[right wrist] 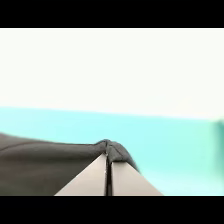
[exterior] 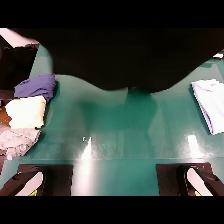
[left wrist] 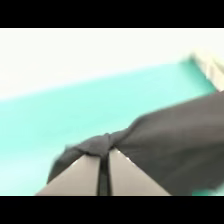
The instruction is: Fold the shirts.
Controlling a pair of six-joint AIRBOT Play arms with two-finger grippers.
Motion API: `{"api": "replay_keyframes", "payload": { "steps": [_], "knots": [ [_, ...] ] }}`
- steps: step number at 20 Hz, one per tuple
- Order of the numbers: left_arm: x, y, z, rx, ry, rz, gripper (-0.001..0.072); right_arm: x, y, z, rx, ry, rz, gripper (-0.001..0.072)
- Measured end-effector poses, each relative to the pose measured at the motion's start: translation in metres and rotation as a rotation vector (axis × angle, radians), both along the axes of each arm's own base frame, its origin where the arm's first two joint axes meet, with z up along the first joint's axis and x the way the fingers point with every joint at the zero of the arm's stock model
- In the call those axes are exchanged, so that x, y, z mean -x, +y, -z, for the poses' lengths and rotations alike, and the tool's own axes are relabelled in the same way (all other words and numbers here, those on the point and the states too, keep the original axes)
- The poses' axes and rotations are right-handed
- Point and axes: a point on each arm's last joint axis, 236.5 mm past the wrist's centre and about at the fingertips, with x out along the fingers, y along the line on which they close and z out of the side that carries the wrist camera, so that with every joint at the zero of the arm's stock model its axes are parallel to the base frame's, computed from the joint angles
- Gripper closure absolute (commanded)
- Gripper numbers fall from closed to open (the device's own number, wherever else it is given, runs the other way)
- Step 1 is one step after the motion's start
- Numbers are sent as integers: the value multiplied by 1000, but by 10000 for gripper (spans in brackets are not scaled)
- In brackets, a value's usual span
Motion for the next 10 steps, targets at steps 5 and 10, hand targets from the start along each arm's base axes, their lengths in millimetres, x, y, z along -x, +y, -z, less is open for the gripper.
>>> {"api": "replay_keyframes", "payload": {
  "steps": [5, 10],
  "knots": [
    [128, -11, -96, 26, -365, -20, 676, 111, 12, -106, 161, -313, 170, 699],
    [129, -17, -63, 10, -251, 0, 676, 129, 7, -111, 200, -294, 270, 700]
  ]
}}
